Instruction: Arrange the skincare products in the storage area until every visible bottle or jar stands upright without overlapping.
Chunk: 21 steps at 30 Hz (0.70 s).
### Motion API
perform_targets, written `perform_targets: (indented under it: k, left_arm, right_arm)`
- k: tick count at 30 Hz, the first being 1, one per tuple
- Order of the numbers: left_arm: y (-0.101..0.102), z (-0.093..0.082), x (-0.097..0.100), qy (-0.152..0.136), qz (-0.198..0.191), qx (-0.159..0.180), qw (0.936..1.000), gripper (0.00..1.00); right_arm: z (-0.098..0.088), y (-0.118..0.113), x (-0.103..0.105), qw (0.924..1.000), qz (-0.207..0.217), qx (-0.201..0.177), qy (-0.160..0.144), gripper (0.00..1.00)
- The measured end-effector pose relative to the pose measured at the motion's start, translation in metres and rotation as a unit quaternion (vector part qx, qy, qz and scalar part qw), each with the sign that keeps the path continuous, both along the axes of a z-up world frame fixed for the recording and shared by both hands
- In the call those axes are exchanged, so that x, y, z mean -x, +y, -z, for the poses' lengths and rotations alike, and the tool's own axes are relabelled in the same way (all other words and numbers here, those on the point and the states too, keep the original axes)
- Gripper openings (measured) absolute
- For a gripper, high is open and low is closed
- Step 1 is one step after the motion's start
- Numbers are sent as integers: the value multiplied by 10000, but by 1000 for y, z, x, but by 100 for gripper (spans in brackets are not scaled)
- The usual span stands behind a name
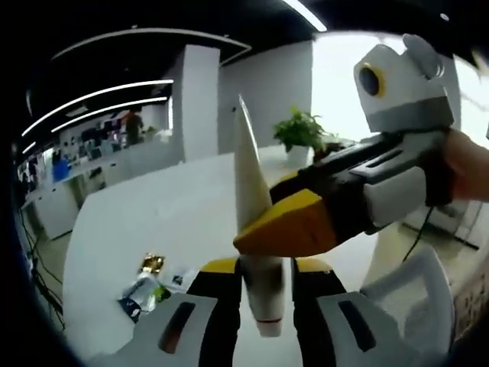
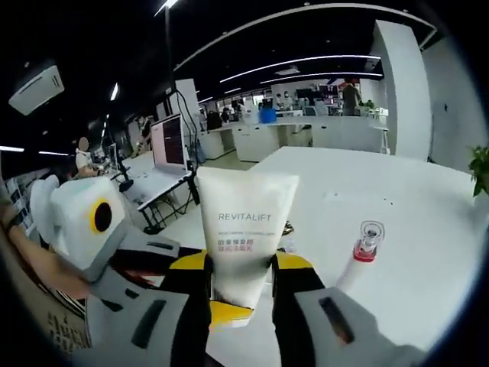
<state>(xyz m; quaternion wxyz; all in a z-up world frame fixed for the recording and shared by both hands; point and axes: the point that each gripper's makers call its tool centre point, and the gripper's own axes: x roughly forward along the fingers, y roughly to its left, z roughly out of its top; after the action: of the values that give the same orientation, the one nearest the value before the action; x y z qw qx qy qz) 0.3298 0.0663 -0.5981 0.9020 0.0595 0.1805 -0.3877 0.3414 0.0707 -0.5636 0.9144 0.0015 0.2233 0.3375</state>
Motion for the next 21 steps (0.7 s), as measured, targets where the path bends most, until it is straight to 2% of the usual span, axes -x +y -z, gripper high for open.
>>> perform_targets:
  k: [6,9,12,14,16,19,21]
  left_arm:
    - [-4,-4,2,-95,44,-69,9999,18]
    - [-5,-6,2,-43,44,-68,10000,17]
    - [-9,-10,5,-53,183,5,9998,16]
    - [-13,-14,9,96,343,222,9991,15]
    - [-16,-19,10,53,474,284,9985,15]
    - [-25,-29,14,114,704,517,9961,14]
    - [-30,-37,15,40,841,623,9945,14]
  right_arm:
    - [-6,-4,4,9992,128,-330,161,30]
    - [-10,-4,8,9993,127,-342,127,30]
    - [-16,-8,11,9992,121,-375,7,31]
    - [-20,-12,13,9985,153,-521,29,32]
    - [-27,-14,17,9987,134,-490,-89,32]
    - [-40,-20,18,9981,-30,83,-618,33]
    - [-49,-22,19,9964,-92,166,-820,33]
